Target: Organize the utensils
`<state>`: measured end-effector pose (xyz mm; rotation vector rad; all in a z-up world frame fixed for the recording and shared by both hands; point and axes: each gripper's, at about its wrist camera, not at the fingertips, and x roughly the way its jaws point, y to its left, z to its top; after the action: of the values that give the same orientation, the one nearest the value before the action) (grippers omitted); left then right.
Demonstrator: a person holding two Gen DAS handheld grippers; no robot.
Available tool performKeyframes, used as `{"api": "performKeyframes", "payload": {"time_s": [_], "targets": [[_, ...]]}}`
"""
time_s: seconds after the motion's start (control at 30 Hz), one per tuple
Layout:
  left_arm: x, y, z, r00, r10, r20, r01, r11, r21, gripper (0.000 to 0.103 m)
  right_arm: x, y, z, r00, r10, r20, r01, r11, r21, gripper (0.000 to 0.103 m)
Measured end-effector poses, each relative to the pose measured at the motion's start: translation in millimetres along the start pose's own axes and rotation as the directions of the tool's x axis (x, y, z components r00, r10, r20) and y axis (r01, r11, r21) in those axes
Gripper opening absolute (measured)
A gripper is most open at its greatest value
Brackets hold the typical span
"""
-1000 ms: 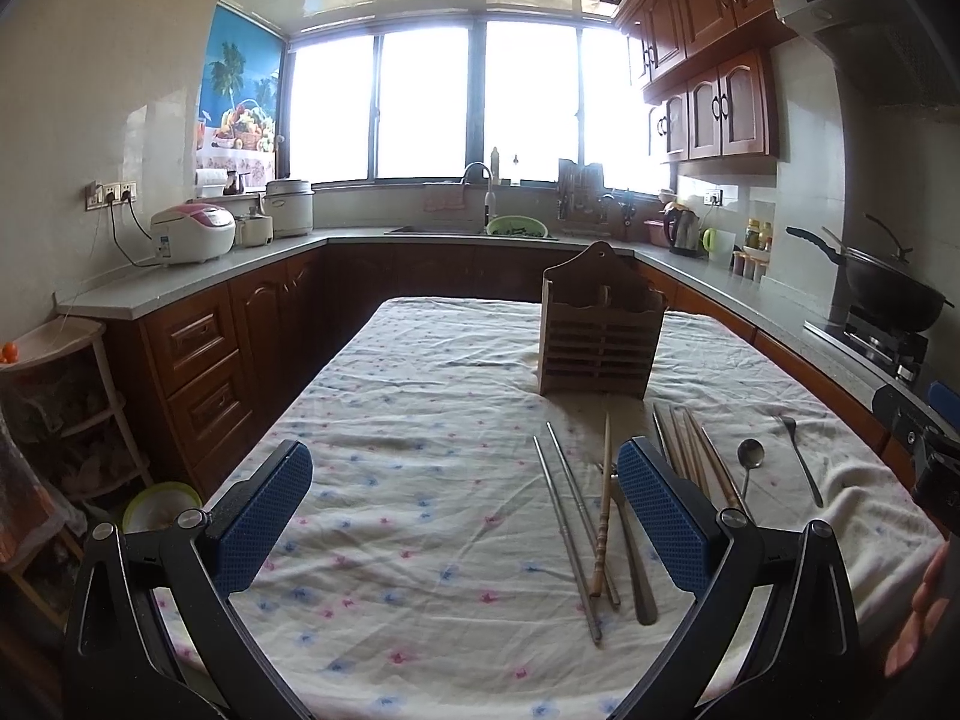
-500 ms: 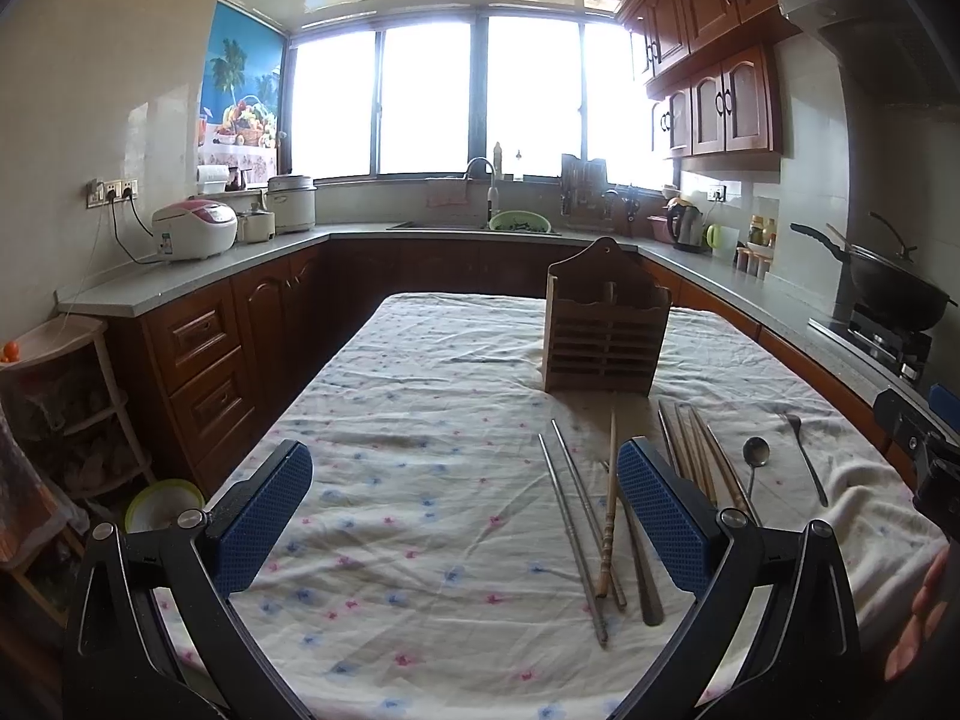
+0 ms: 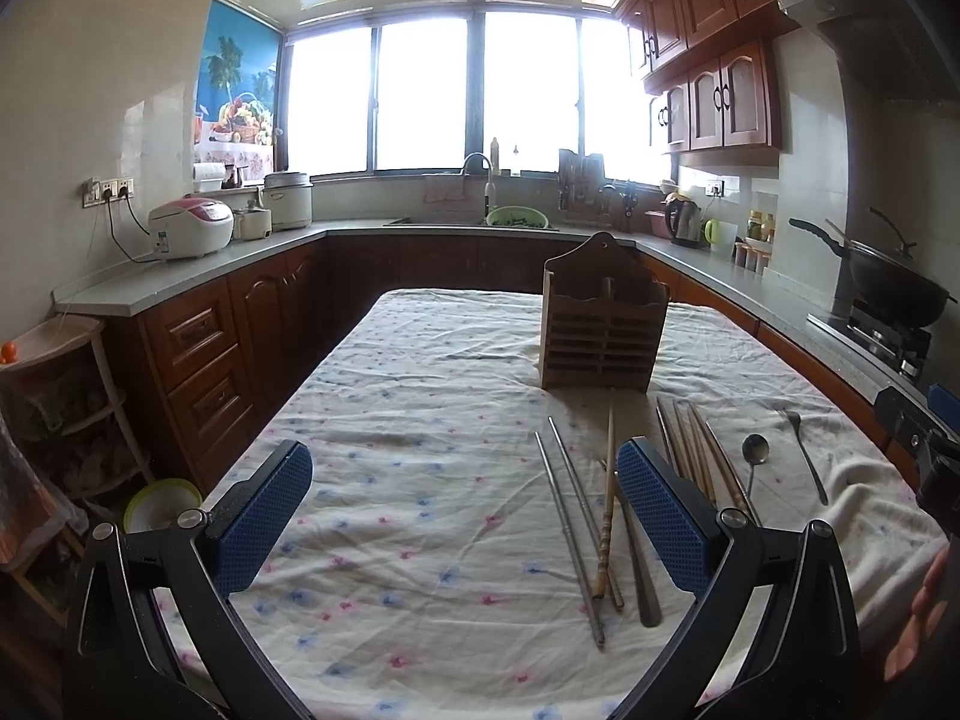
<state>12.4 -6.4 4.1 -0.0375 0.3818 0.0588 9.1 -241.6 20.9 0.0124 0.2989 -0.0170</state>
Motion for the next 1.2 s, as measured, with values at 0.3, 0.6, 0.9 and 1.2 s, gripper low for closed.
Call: {"api": "performKeyframes", "payload": {"time_s": [0.3,0.6,0.9,1.2], "targets": [[5,-1,0,1.0,-0.004,-0.01,0.004,1.0,-0.002,0.103,2,0,-1,1.0,0.005,-0.007,-0.005,1.0,0.005,0.103],[23,1,5,0.997,-0.028,-0.074,0.027,1.0,-0.013,0.103,14,-5,3,0.998,0.045,-0.039,-0.044,0.999,0.023,0.103],[72,-18,21,0.974,-0.107,-0.199,0.115,0.993,0.026,0.103,52,-14,9,0.983,0.121,-0.141,-0.11,0.991,0.082,0.103],[131,-61,32,0.927,-0.206,-0.314,0.243,0.967,0.083,0.098,110,-26,10,0.949,0.165,-0.268,-0.132,0.981,0.139,0.076]]}}
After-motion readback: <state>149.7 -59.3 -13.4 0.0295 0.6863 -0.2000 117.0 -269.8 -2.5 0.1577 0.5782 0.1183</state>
